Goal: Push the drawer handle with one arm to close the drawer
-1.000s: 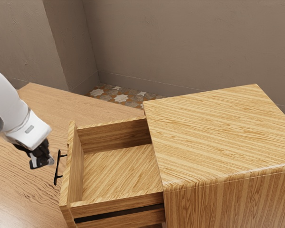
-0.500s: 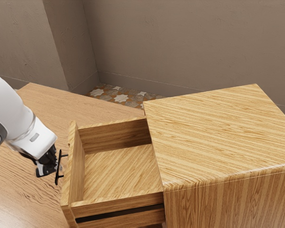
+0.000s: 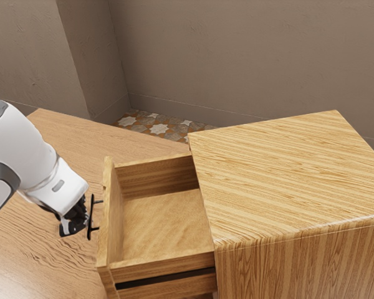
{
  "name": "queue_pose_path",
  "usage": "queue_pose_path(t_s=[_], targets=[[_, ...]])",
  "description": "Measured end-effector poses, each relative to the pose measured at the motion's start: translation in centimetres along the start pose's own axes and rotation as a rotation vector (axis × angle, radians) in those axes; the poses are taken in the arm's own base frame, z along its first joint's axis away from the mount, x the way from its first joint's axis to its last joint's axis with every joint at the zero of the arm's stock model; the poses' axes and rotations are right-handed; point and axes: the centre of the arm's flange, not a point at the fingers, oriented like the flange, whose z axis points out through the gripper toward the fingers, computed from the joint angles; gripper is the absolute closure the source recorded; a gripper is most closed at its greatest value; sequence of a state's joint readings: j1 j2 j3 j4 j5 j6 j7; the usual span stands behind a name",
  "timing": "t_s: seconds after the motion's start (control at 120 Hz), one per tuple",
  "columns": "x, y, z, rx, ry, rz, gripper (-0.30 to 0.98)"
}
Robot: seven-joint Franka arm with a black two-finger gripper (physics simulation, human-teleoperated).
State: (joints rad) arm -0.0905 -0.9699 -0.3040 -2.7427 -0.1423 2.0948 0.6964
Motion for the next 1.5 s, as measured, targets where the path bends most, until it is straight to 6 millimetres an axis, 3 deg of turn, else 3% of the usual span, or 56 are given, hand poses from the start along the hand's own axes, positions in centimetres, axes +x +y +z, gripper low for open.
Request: queue_pose_path(t_s=[0.642, 1.5], targets=[[4.6, 0.2, 0.3, 0.020, 0.012, 0.024, 0.78], [12.4, -0.3, 1.7, -0.014, 0.039, 0.082, 0.78]])
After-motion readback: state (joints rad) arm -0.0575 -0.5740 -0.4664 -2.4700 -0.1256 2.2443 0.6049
